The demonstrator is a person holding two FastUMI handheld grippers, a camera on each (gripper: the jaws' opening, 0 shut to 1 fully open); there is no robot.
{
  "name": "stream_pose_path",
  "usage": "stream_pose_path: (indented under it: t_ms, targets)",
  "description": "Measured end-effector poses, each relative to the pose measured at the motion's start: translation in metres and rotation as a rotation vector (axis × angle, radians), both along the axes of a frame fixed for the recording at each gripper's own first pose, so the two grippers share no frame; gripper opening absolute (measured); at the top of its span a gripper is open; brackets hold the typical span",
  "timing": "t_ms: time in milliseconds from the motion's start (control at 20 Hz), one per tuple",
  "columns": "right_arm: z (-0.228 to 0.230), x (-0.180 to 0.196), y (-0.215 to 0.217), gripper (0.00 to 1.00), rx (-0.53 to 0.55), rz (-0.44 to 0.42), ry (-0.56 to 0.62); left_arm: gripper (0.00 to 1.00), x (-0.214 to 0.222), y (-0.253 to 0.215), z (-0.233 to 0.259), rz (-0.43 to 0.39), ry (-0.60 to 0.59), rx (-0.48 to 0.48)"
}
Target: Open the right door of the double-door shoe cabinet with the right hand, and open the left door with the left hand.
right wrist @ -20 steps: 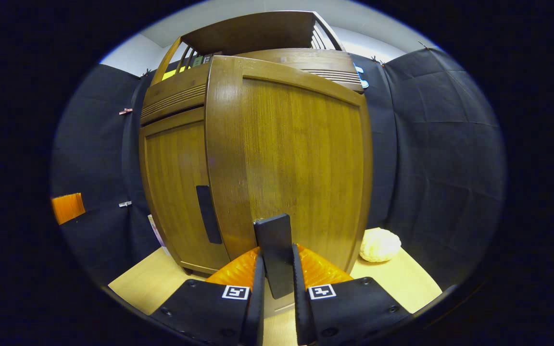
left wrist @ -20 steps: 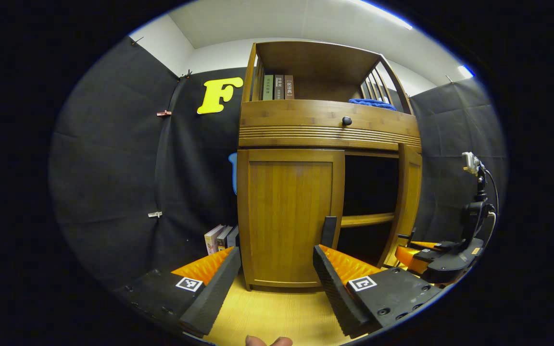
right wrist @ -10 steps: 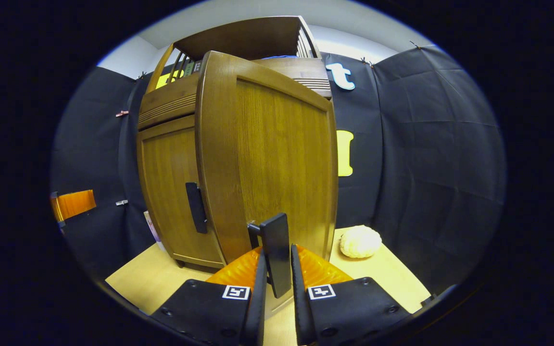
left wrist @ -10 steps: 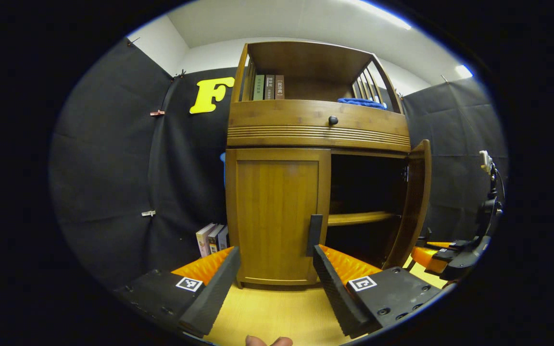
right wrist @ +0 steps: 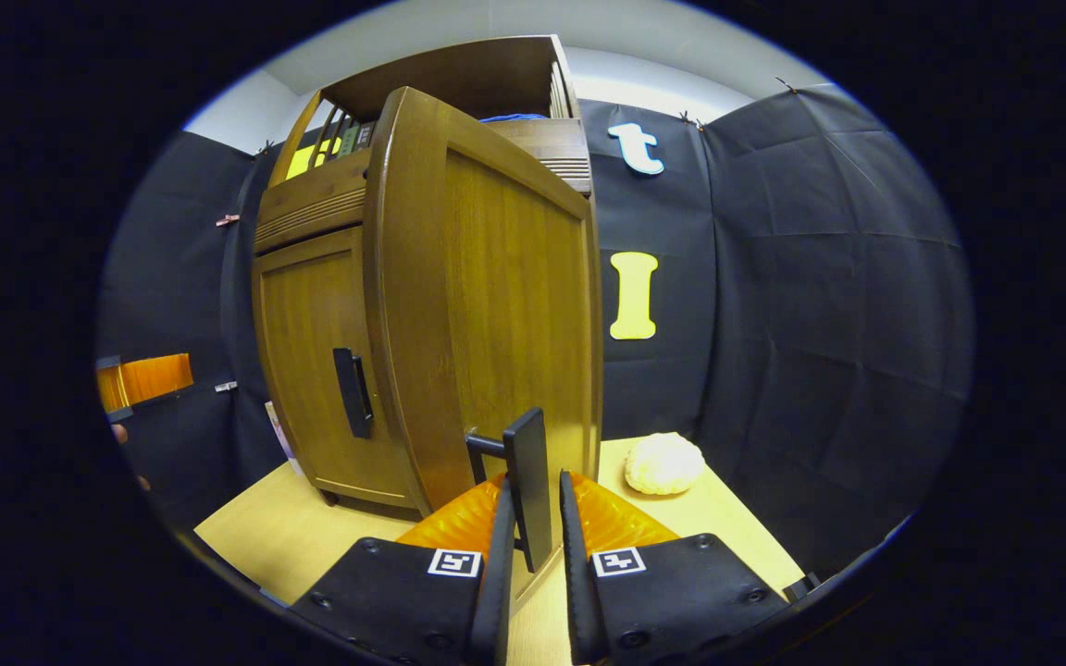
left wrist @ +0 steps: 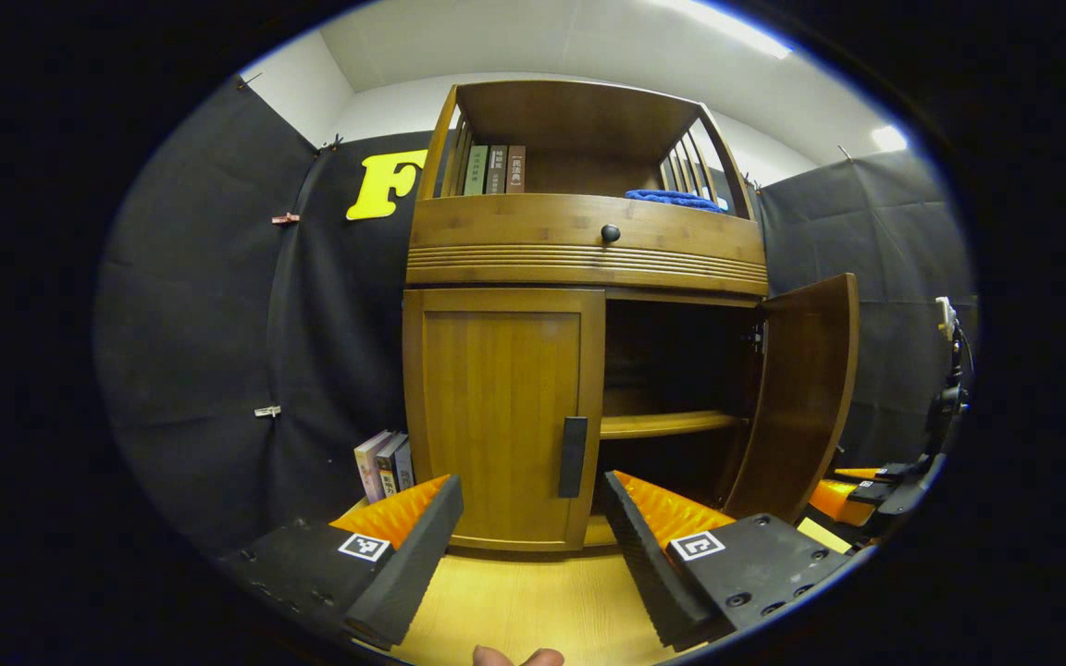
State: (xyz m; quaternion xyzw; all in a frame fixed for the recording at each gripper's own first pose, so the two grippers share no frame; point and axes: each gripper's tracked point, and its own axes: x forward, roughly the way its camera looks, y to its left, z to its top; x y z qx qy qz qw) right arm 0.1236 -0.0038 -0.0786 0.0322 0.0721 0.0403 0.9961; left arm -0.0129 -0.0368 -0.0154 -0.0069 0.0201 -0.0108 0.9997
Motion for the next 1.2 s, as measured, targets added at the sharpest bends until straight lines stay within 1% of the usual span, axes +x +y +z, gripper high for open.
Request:
stream_pose_path:
  t_ms: [50,100,150,200,250,300,350,450,500,700,750,800,850,900,950,1000,1050,1100,1200]
  targets:
    - [-0.001,-0.001,-0.004,0.29,0.003,-0.001,0.003,0.94,0.001,-0.004,0.001,-0.003,0.0,-0.001]
    - [0.0,-0.002,-0.007,0.29,0.005,-0.002,0.004,0.92,0.001,-0.007,0.001,-0.006,-0.001,-0.001]
    - [0.0,-0.003,-0.009,0.29,0.007,0.0,0.004,0.92,0.002,-0.011,0.002,-0.01,-0.001,-0.002]
    - [0.002,-0.003,-0.016,0.29,0.0,-0.017,0.0,0.94,0.003,-0.015,0.002,-0.014,-0.002,0.0]
    - [-0.002,0.004,-0.022,0.32,-0.007,-0.029,0.002,0.94,0.004,-0.017,0.003,-0.015,-0.003,0.002]
    - [-0.001,0.003,-0.03,0.27,-0.007,-0.038,-0.003,0.94,0.005,-0.02,0.002,-0.016,-0.004,0.004]
    - [0.001,-0.004,-0.037,0.18,0.001,-0.036,0.001,0.94,0.006,-0.022,0.003,-0.018,-0.003,0.003]
    - [-0.001,-0.007,-0.048,0.18,0.016,-0.021,0.008,0.94,0.007,-0.025,0.003,-0.02,-0.003,0.002]
    - [0.0,-0.009,-0.056,0.18,0.018,-0.015,0.008,0.92,0.008,-0.027,0.002,-0.019,-0.002,0.004]
    - [0.009,-0.002,-0.087,0.18,0.008,-0.018,-0.019,0.92,0.012,-0.032,0.002,-0.019,-0.002,0.012]
    - [0.008,-0.002,-0.092,0.18,0.008,-0.018,-0.023,0.92,0.013,-0.033,0.003,-0.018,-0.002,0.013]
    - [0.009,-0.003,-0.096,0.18,0.016,-0.016,-0.021,0.94,0.015,-0.034,0.002,-0.017,-0.003,0.014]
    - [0.009,-0.002,-0.099,0.18,0.021,-0.019,-0.024,0.92,0.016,-0.035,0.003,-0.018,-0.005,0.014]
    - [0.01,-0.003,-0.103,0.18,0.025,-0.022,-0.027,0.92,0.018,-0.036,0.003,-0.018,-0.005,0.014]
    - [0.011,-0.004,-0.105,0.18,0.029,-0.026,-0.029,0.94,0.019,-0.037,0.004,-0.018,-0.006,0.015]
    - [0.012,-0.005,-0.106,0.27,0.031,-0.029,-0.031,0.92,0.021,-0.038,0.002,-0.018,-0.005,0.015]
    - [0.012,-0.005,-0.107,0.27,0.025,-0.033,-0.035,0.94,0.023,-0.038,0.001,-0.018,-0.002,0.015]
    - [0.012,-0.005,-0.109,0.09,0.017,-0.039,-0.04,0.92,0.025,-0.039,-0.001,-0.018,0.0,0.014]
    - [0.011,-0.005,-0.113,0.09,0.008,-0.052,-0.047,0.92,0.03,-0.04,-0.003,-0.02,0.003,0.017]
